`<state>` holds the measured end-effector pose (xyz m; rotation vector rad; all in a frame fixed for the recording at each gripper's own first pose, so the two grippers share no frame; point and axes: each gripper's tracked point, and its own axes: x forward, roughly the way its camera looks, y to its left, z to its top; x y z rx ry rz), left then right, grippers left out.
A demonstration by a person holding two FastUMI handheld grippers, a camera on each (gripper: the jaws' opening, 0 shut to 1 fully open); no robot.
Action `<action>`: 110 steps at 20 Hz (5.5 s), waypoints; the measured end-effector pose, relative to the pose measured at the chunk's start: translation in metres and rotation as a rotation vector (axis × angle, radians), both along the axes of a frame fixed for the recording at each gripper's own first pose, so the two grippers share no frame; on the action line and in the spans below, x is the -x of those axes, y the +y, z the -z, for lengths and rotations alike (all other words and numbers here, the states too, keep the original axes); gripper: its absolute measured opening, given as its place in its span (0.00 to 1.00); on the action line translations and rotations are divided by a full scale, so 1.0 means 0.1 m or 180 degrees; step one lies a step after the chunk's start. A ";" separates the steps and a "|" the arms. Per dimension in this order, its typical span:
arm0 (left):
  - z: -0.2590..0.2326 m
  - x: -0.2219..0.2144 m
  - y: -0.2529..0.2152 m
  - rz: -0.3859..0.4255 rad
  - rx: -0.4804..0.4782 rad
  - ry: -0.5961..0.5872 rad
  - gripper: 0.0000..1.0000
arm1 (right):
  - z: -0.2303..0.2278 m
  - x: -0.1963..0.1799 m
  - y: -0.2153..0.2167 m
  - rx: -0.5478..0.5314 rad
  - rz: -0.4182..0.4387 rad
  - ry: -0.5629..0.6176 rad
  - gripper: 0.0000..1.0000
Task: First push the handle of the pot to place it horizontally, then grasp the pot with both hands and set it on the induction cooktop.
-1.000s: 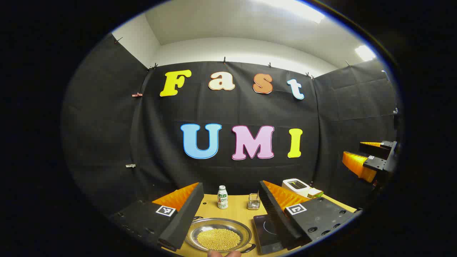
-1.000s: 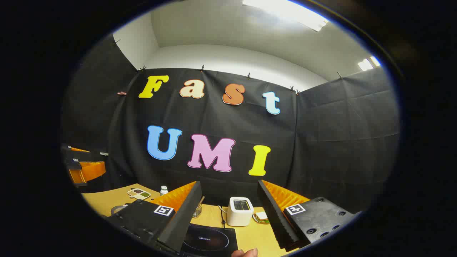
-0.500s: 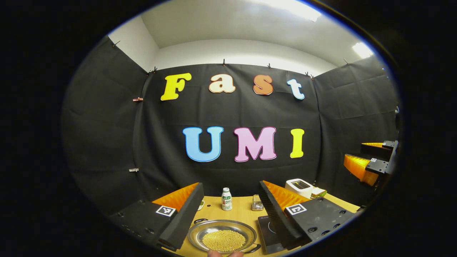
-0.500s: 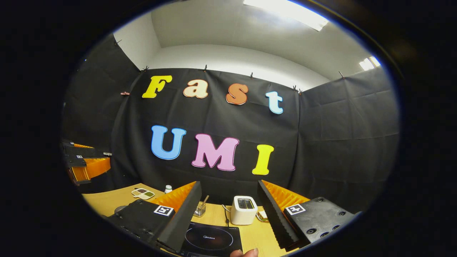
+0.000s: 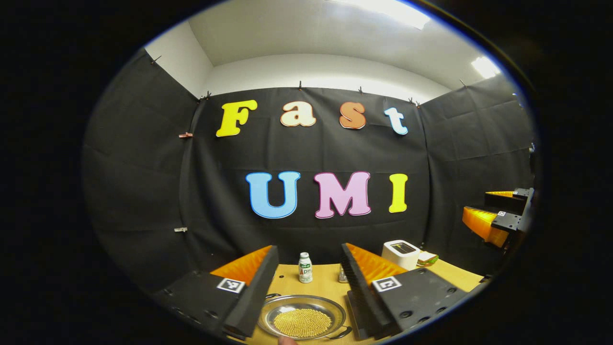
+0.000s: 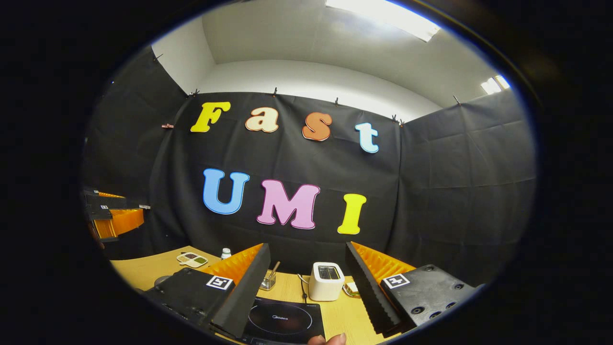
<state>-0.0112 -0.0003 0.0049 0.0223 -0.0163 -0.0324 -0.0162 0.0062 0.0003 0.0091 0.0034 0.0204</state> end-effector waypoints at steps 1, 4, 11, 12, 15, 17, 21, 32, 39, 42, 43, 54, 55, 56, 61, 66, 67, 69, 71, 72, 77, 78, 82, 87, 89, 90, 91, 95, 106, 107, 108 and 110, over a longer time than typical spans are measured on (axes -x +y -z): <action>-0.02 0.03 -0.04 0.0061 0.0031 -0.0025 0.65 | 0.00 0.00 0.00 0.0015 -0.0005 -0.0004 0.97; -0.04 0.07 -0.03 0.0118 0.0026 -0.0046 0.17 | -0.01 0.03 -0.02 0.0044 -0.0003 -0.0026 0.99; 0.50 0.10 -0.11 0.0406 0.0128 0.0666 0.05 | 0.03 0.05 -0.08 0.0031 0.0016 0.0000 0.98; 0.62 0.09 -0.09 0.0437 0.0150 0.0807 0.05 | 0.04 0.06 -0.10 0.0031 0.0030 0.0008 0.97; 1.00 0.09 -0.06 0.0525 0.0224 0.1271 0.05 | 0.09 0.07 -0.17 0.0051 0.0070 0.0032 0.98; 1.39 0.14 -0.07 0.0613 0.0256 0.1693 0.05 | 0.12 0.07 -0.21 0.0063 0.0095 0.0050 0.98; 2.01 0.28 -0.18 0.0811 0.0260 0.2546 0.05 | 0.19 0.05 -0.27 0.0099 0.0135 0.0099 0.98; 3.37 0.60 -0.25 0.1192 -0.0133 0.4143 0.05 | 0.37 0.02 -0.53 0.0254 0.0330 0.0198 0.98; 3.85 0.43 -0.28 0.1161 -0.0337 0.4579 0.05 | 0.54 -0.01 -0.75 0.0284 0.0436 0.0310 0.98; 3.95 0.38 -0.34 0.1129 -0.0333 0.4636 0.05 | 0.61 -0.04 -0.85 0.0300 0.0451 0.0352 0.98; 3.96 0.37 -0.37 0.1121 -0.0321 0.4645 0.05 | 0.63 -0.06 -0.86 0.0305 0.0451 0.0362 0.98; 4.00 0.05 -0.68 0.0963 -0.0193 0.4580 0.05 | 0.76 -0.14 -1.07 0.0320 0.0420 0.0383 0.98; 4.01 0.01 -0.71 0.0963 -0.0206 0.4570 0.05 | 0.78 -0.15 -1.08 0.0319 0.0420 0.0394 0.98; 4.02 -0.03 -0.74 0.0959 -0.0227 0.4563 0.05 | 0.80 -0.15 -1.09 0.0321 0.0417 0.0407 0.97; 4.04 -0.29 -0.87 0.0930 -0.0299 0.4510 0.05 | 0.88 -0.17 -1.18 0.0341 0.0436 0.0458 0.98; 4.05 -0.57 -0.97 0.0891 -0.0262 0.4435 0.05 | 0.98 -0.21 -1.29 0.0354 0.0500 0.0543 0.98; 4.06 -0.63 -0.99 0.0881 -0.0252 0.4426 0.05 | 1.00 -0.21 -1.31 0.0353 0.0513 0.0553 0.97; 4.06 -0.72 -1.01 0.0877 -0.0258 0.4415 0.05 | 1.01 -0.22 -1.33 0.0360 0.0533 0.0562 0.98; 4.06 -0.82 -1.04 0.0872 -0.0281 0.4395 0.05 | 1.02 -0.23 -1.34 0.0369 0.0543 0.0566 0.97; 4.06 -0.86 -1.04 0.0862 -0.0284 0.4392 0.05 | 1.03 -0.24 -1.34 0.0375 0.0544 0.0570 0.97; 4.11 -1.08 -1.07 0.0841 -0.0260 0.4375 0.05 | 1.06 -0.26 -1.32 0.0410 0.0541 0.0600 0.98; 4.12 -1.10 -1.09 0.0850 -0.0255 0.4380 0.05 | 1.07 -0.26 -1.31 0.0412 0.0535 0.0610 0.97; 4.08 -1.11 -1.10 0.0873 -0.0319 0.4328 0.05 | 1.09 -0.30 -1.23 0.0413 0.0480 0.0644 0.97; 3.77 -1.05 -1.04 0.0923 -0.0326 0.4044 0.06 | 1.04 -0.33 -1.02 0.0403 0.0368 0.0595 0.98; 3.61 -1.00 -1.03 0.0984 -0.0211 0.3898 0.06 | 1.02 -0.33 -0.93 0.0395 0.0337 0.0571 0.98; 3.52 -0.98 -1.01 0.0999 -0.0157 0.3819 0.07 | 1.02 -0.32 -0.90 0.0402 0.0320 0.0571 0.98; 3.44 -0.97 -0.96 0.1012 -0.0124 0.3735 0.09 | 1.01 -0.31 -0.85 0.0410 0.0306 0.0571 0.98; 3.13 -0.94 -0.68 0.0975 -0.0132 0.3392 0.41 | 1.00 -0.25 -0.62 0.0376 0.0225 0.0588 0.98; 2.47 -1.01 0.50 0.0237 -0.0191 0.2338 0.83 | 0.94 -0.25 0.07 0.0423 -0.0119 0.0558 0.98; 2.43 -0.98 0.58 0.0231 -0.0172 0.2273 0.84 | 0.97 -0.28 0.15 0.0414 -0.0170 0.0583 0.98; 2.43 -0.96 0.63 0.0253 -0.0145 0.2255 0.83 | 1.00 -0.31 0.24 0.0383 -0.0235 0.0612 0.98; 2.45 -0.91 0.81 0.0194 -0.0118 0.2239 0.83 | 1.07 -0.34 0.52 0.0233 -0.0442 0.0704 0.98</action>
